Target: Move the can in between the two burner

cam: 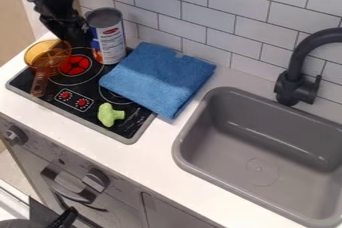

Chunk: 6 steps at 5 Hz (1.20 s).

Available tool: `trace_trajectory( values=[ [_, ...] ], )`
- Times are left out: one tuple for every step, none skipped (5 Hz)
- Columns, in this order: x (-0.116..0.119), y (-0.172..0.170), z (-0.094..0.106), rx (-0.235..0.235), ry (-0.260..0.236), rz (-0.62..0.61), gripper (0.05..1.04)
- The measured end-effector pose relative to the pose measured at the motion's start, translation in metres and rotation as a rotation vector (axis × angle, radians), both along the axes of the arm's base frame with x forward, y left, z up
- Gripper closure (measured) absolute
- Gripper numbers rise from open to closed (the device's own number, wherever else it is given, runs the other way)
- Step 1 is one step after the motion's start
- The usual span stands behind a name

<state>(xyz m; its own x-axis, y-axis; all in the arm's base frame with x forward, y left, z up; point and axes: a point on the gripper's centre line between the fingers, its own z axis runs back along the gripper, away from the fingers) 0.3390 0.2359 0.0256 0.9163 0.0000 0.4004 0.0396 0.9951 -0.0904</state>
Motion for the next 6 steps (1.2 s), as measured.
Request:
trace_trajectory(
  values=[
    [0.010, 0.001, 0.005, -0.019, -0.067, 0.051, 0.083],
    [0.020, 0.000, 0.009, -0.032, -0.117, 0.095, 0.083],
    [0.030, 0.000, 0.011, 0.003, -0.144, 0.121, 0.083],
    [0.042, 0.000, 0.020, 0.024, -0.166, 0.139, 0.083],
    [0.046, -0.002, 0.020, 0.019, -0.216, 0.133, 0.083],
    [0.054, -0.006, 0.024, -0.013, -0.254, 0.113, 0.083]
  ],
)
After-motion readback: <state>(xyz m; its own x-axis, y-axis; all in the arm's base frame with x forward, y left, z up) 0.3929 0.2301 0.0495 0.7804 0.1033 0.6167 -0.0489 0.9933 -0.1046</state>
